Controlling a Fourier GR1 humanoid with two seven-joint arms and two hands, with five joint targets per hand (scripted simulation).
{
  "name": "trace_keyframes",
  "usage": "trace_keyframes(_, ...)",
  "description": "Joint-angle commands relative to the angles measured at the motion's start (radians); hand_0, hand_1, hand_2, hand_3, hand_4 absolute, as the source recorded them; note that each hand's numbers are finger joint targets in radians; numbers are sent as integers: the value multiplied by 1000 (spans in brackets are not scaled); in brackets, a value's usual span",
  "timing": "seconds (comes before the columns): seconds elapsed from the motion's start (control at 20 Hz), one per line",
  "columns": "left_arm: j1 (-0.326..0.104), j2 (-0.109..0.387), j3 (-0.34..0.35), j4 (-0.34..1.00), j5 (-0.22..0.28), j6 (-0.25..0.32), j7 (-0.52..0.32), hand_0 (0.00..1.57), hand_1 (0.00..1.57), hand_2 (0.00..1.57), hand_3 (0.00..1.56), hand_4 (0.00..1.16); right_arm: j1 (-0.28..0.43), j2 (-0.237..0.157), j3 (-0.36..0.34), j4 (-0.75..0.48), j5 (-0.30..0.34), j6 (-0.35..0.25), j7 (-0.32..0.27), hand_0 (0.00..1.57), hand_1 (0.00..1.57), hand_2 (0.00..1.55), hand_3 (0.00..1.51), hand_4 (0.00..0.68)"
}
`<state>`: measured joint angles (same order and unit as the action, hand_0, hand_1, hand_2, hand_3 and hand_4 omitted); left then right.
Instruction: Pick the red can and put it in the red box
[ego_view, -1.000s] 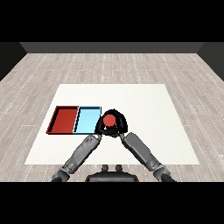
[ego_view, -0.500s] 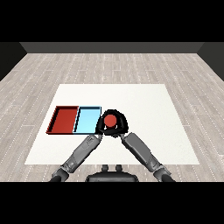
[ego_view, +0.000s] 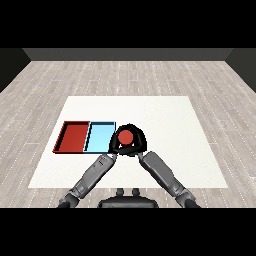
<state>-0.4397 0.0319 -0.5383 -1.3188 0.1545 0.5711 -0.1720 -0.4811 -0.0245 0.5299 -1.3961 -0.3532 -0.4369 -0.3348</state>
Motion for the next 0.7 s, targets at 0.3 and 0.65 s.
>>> trace_keyframes(0.3, -111, -30, -2, 124, 74, 23, -28, 1571, 1571, 1571, 1493, 1148, -45, 24, -41, 2, 36, 50, 17, 0, 0, 0, 0, 0)
trace_keyframes(0.65, -9, -31, -31, -15, -31, 53, 60, 1571, 1571, 1571, 1486, 1150, 21, -4, -97, -54, 110, 67, 21, 0, 0, 0, 0, 0)
